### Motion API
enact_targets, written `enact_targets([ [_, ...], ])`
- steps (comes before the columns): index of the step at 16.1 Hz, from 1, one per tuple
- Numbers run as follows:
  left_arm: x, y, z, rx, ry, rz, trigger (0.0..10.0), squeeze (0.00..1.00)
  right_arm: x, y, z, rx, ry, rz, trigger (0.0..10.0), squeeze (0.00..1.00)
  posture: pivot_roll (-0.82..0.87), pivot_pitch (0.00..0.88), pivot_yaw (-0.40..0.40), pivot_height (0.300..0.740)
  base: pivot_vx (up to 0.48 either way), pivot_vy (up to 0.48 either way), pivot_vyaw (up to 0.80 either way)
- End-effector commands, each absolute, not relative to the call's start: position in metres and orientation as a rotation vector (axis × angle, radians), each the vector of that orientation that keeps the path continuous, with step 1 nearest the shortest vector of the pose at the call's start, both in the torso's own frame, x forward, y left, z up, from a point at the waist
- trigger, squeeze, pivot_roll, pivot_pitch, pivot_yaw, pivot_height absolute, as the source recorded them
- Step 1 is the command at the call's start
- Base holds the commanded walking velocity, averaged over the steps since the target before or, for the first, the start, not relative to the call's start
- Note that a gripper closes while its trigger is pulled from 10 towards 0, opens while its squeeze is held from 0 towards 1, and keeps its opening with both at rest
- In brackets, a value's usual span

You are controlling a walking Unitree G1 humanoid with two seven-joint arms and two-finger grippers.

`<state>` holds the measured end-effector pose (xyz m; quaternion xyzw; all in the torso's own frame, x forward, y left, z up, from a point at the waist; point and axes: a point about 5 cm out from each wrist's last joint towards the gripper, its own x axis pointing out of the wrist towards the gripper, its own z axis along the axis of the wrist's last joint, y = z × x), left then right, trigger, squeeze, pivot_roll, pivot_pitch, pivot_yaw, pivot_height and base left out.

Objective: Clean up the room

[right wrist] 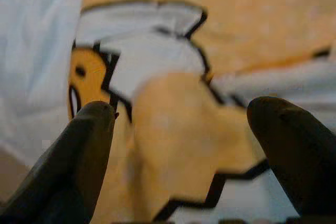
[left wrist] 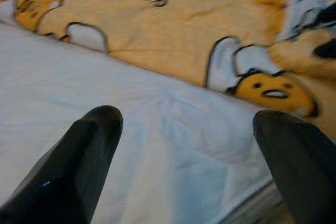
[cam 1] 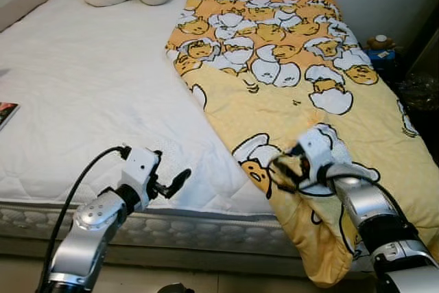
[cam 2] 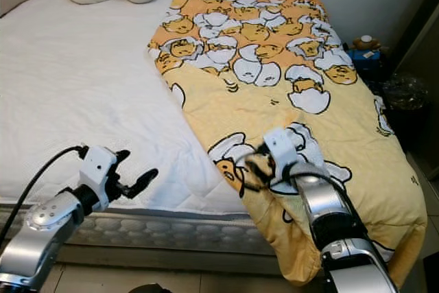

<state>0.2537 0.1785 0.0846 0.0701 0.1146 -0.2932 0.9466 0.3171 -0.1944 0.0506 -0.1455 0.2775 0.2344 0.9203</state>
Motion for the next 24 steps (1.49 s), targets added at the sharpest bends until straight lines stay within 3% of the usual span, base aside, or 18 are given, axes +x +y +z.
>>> enact_targets([
  [1,0.249,0.175,0.087,0.094,0.238,-0.675,10.0,0.00,0.321,-0.198,0.056,-0.300,0.594,0.492,10.0,1.00,-0.03,0.000,0.011,0.740,0.000,0.000,0.00],
  [2,0.244,0.171,0.088,0.068,0.244,-0.745,10.0,0.00,0.323,-0.200,0.057,-0.303,0.604,0.481,10.0,1.00,-0.03,0.000,0.012,0.740,0.000,0.000,0.00],
  [3,0.235,0.165,0.088,0.054,0.274,-0.869,10.0,0.00,0.326,-0.203,0.059,-0.323,0.614,0.457,10.0,0.02,-0.03,0.000,0.015,0.740,0.000,0.000,0.00],
  [6,0.229,0.163,0.085,0.056,0.327,-0.953,10.0,0.00,0.331,-0.203,0.068,-0.325,0.586,0.445,10.0,0.00,-0.03,0.000,0.022,0.740,0.000,0.000,0.00],
  [8,0.235,0.168,0.085,0.061,0.320,-0.885,10.0,0.00,0.330,-0.204,0.075,-0.236,0.567,0.437,10.0,0.00,-0.03,0.000,0.025,0.740,0.000,0.000,0.00],
  [11,0.245,0.169,0.085,0.090,0.325,-0.845,10.0,0.00,0.322,-0.216,0.069,-0.277,0.643,0.446,10.0,0.00,-0.03,0.000,0.029,0.740,0.000,0.000,0.00],
  [13,0.244,0.165,0.090,-0.007,0.307,-0.879,10.0,0.00,0.313,-0.211,0.054,-0.306,0.728,0.502,10.0,0.00,-0.04,0.000,0.037,0.740,0.000,0.000,0.00],
  [15,0.243,0.163,0.088,0.025,0.320,-0.900,10.0,0.00,0.312,-0.208,0.046,-0.346,0.747,0.490,10.0,0.00,-0.03,0.000,0.035,0.740,0.000,0.000,0.00],
  [16,0.244,0.163,0.087,0.042,0.326,-0.899,10.0,0.00,0.315,-0.205,0.045,-0.327,0.729,0.459,8.0,0.00,-0.03,0.000,0.037,0.740,0.000,0.000,0.00],
  [17,0.246,0.164,0.086,0.046,0.328,-0.892,10.0,0.00,0.316,-0.202,0.043,-0.313,0.725,0.456,0.1,0.00,-0.03,0.000,0.036,0.740,0.000,0.000,0.00],
  [24,0.250,0.165,0.092,0.054,0.252,-0.799,10.0,0.00,0.317,-0.200,0.041,-0.313,0.718,0.473,0.0,0.00,-0.02,0.000,0.012,0.740,0.000,0.000,0.00],
])
